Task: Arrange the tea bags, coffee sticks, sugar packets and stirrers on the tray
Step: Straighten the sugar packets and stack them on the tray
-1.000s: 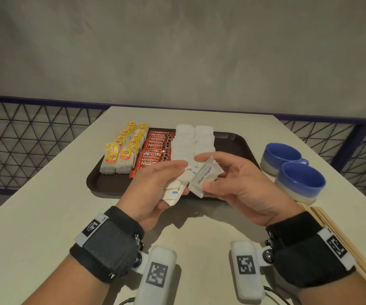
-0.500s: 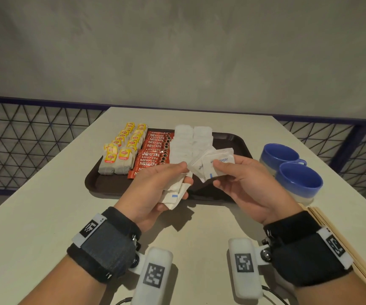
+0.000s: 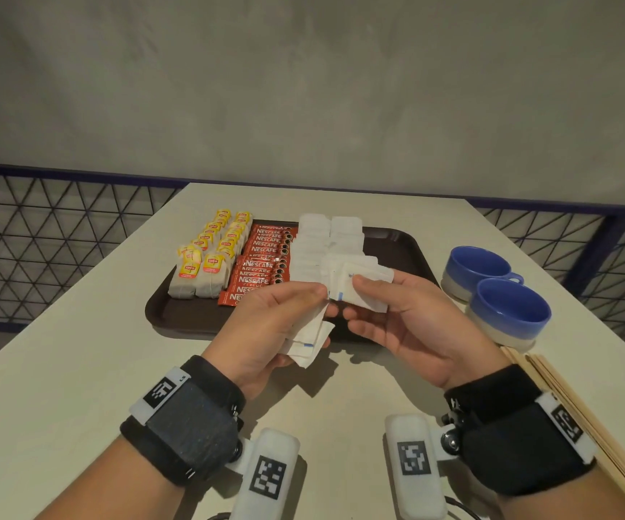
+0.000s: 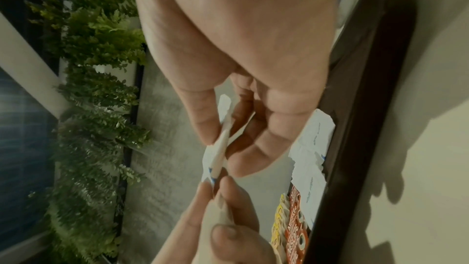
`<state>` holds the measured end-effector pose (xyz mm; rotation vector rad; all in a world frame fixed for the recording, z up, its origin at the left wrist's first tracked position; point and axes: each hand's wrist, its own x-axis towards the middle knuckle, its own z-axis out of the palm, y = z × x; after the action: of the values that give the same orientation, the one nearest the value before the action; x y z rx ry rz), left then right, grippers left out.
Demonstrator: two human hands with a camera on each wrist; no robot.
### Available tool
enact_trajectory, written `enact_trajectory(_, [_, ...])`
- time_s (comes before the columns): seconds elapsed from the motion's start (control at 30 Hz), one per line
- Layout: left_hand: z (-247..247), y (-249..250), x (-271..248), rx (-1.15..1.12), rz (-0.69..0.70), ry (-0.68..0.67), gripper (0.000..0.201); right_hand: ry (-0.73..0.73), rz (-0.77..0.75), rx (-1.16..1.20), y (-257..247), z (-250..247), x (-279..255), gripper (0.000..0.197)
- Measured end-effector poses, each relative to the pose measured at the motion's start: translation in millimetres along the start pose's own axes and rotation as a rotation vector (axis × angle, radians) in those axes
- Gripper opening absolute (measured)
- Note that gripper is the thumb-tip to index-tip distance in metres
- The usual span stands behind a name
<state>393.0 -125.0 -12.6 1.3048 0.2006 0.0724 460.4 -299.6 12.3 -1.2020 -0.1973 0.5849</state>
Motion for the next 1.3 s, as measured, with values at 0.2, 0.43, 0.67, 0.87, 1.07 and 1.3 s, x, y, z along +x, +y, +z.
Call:
enact_trajectory(0.2, [-2,-2,1,0.051,0.021,-0.015,0.031,0.012,-0.024,-0.136,5,-1,3,0.027])
enact_trajectory(0.43, [-3,-6,4,0.055,0.041,0.045,0.011,0.022,-0.04,-0.164,7,-2,6,0.025])
enact_trajectory(0.67, [-2,-4,3,0.075,0.041,0.032,0.022,0.05,-0.062,-0.184,8,-4,7,0.007])
enact_trajectory(0.87, [-3,-6,4,0.084,0.063,0.025,0.036,0.06,-0.069,-0.182,8,-3,6,0.008])
enact_trajectory(1.07, [-1,-1,0,0.095,0.046,0.038,0.017,0.085,-0.066,-0.19,7,-2,4,0.017])
enact_trajectory(1.3, [4,6,-5,0.046,0.049,0.006,0.012,-0.035,-0.001,-0.184,-10,2,-9,0.027])
